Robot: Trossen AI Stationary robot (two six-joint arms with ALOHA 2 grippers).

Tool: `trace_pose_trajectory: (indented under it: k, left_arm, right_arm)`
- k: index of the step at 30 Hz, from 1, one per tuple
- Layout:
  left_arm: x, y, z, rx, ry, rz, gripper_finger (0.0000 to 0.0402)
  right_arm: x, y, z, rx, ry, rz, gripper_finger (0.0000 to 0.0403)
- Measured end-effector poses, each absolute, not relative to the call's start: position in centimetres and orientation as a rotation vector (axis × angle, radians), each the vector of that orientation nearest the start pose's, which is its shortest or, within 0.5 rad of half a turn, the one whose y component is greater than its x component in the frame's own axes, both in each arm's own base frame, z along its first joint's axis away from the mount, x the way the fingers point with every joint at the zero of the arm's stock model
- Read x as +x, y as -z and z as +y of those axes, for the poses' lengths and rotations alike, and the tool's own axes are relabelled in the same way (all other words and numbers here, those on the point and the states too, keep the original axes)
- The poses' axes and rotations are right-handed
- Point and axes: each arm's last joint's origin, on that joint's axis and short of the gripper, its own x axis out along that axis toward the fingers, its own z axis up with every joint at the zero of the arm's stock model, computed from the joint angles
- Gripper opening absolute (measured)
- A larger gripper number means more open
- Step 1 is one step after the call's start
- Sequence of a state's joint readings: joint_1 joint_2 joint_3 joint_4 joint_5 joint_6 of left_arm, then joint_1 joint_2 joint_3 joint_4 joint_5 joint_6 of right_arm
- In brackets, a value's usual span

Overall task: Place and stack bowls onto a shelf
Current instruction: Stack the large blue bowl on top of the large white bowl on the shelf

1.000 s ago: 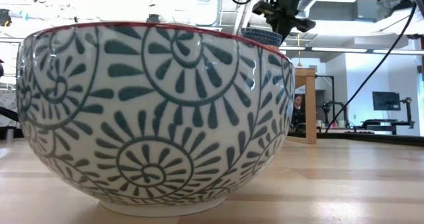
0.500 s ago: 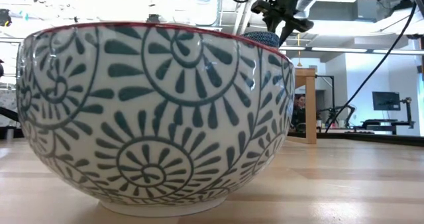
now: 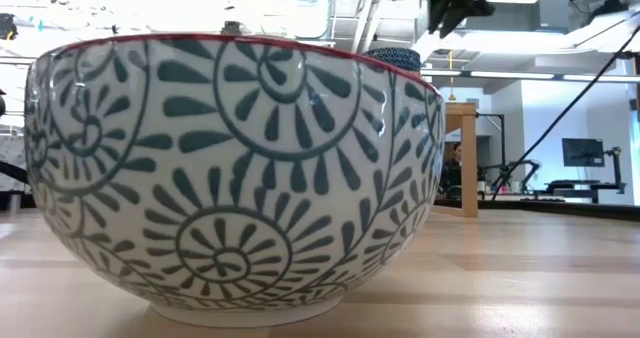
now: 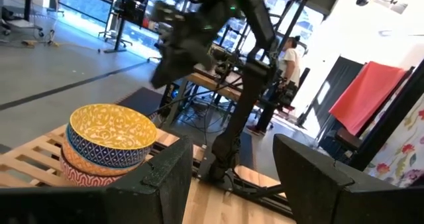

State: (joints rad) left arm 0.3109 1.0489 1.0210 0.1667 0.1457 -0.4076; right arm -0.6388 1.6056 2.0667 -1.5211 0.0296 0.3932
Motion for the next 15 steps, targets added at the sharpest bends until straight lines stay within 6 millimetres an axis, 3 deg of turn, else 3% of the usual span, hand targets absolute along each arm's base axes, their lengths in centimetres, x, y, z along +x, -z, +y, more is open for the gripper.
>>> trace_pose_trajectory:
  k: [7, 15]
  left_arm:
    - [21.9, -39.4, 7.4, -0.354, -0.219, -0.129, 0.0195]
    - [21.7, -38.9, 8.0, -0.351, -0.292, -0.091, 0.0195]
  right_arm:
    - [17.7, -44.2, -11.8, 0.58, 0.725, 0.886, 0.0147]
    - [15.4, -41.5, -6.7, 0.477, 0.525, 0.539, 0.015]
